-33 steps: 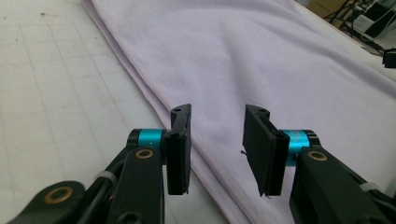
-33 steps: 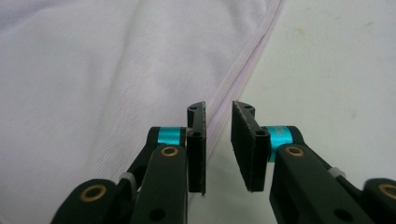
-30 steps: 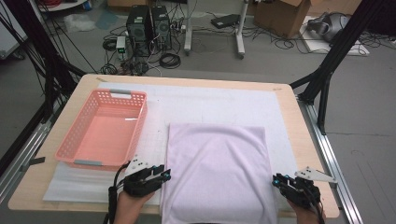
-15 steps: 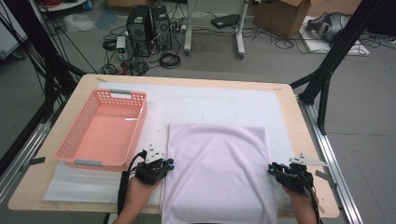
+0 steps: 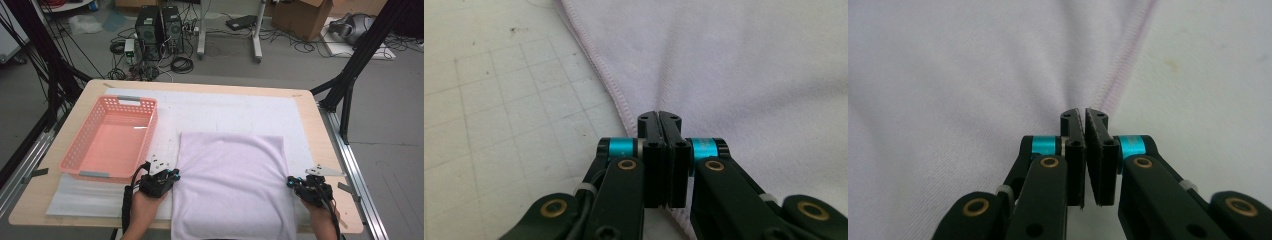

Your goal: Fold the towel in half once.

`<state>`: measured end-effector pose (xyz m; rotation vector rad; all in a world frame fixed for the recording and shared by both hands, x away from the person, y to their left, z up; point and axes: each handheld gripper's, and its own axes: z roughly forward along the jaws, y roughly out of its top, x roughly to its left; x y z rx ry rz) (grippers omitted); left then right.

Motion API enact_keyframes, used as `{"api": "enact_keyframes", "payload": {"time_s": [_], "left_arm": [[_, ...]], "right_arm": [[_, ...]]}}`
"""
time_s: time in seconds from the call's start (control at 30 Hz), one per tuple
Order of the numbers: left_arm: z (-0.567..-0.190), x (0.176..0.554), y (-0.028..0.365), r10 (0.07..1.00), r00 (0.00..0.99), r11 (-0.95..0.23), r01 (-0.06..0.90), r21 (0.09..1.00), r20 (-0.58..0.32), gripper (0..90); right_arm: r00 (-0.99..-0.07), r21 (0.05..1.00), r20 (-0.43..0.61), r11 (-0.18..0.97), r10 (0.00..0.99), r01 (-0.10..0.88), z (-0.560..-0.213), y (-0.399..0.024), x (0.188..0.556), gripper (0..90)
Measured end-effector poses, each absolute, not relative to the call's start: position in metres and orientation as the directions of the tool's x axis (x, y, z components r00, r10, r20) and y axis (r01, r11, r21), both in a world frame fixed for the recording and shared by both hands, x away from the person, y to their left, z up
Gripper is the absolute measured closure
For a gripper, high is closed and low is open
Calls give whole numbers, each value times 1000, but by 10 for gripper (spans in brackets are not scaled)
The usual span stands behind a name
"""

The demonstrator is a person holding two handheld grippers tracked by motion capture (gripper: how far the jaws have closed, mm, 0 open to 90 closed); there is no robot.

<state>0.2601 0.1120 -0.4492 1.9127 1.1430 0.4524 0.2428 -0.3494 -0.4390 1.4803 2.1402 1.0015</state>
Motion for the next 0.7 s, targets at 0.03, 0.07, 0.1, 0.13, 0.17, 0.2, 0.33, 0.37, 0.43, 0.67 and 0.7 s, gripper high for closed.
{"api": "enact_keyframes", "payload": {"time_s": [0.03, 0.07, 0.1, 0.13, 0.17, 0.2, 0.33, 0.37, 0.43, 0.67, 0.7], "left_arm": [[-449, 261, 112, 846, 522, -232, 545, 805, -110, 879], [-448, 261, 111, 841, 529, -233, 543, 807, -113, 873], [-447, 262, 110, 840, 531, -235, 540, 808, -111, 859], [-447, 263, 110, 837, 534, -231, 538, 811, -116, 821], [-445, 265, 110, 825, 548, -220, 535, 816, -137, 783], [-443, 269, 110, 819, 553, -206, 536, 819, -155, 724], [-436, 288, 106, 792, 574, -166, 527, 833, -205, 592], [-435, 294, 104, 791, 575, -163, 524, 836, -206, 568], [-432, 306, 102, 793, 574, -159, 518, 841, -203, 534], [-433, 345, 94, 827, 529, -146, 530, 835, -191, 535], [-433, 350, 94, 833, 518, -144, 542, 828, -195, 534]], "right_arm": [[-383, 705, 114, 197, 917, 682, -439, -352, 242, 862], [-379, 702, 113, 196, 918, 685, -438, -353, 240, 854], [-380, 700, 109, 200, 919, 686, -437, -352, 239, 836], [-388, 701, 98, 213, 916, 681, -436, -351, 240, 784], [-385, 708, 92, 212, 918, 674, -435, -350, 240, 716], [-392, 728, 95, 204, 915, 655, -433, -351, 243, 694], [-388, 777, 123, 155, 913, 611, -426, -359, 257, 627], [-385, 784, 113, 156, 916, 601, -425, -361, 262, 613], [-378, 787, 107, 154, 920, 598, -425, -364, 276, 577], [-350, 763, 132, 130, 928, 633, -436, -361, 339, 433], [-348, 765, 127, 131, 929, 631, -438, -358, 348, 429]]}}
